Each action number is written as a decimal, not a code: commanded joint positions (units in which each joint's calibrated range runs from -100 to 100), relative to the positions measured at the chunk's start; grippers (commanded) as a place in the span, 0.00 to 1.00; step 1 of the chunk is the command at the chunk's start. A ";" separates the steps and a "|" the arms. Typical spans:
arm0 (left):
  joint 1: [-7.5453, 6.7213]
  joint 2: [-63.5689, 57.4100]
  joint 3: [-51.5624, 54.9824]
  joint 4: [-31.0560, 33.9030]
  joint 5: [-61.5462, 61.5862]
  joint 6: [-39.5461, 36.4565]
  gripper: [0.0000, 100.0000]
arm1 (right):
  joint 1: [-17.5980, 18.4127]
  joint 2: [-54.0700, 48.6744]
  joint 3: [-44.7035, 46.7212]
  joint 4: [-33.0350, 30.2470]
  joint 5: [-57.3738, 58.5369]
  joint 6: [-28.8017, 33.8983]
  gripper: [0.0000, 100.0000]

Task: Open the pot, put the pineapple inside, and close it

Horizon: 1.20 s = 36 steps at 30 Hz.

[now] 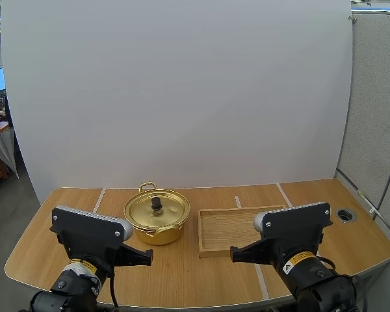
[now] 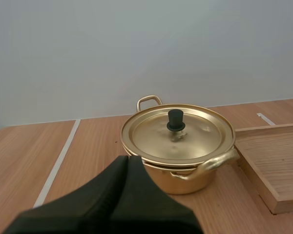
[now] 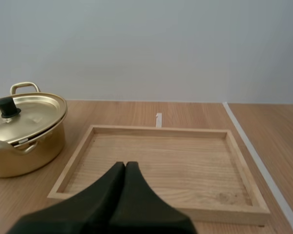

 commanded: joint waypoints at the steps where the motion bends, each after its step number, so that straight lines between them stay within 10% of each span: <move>1: 0.49 -0.17 0.11 4.88 3.13 -7.69 0.00 | -0.18 -0.26 0.00 0.73 6.16 0.00 0.00; 36: 0.49 -0.17 0.11 4.88 2.49 -7.91 0.00 | -0.18 -0.26 0.00 0.73 6.52 0.00 0.00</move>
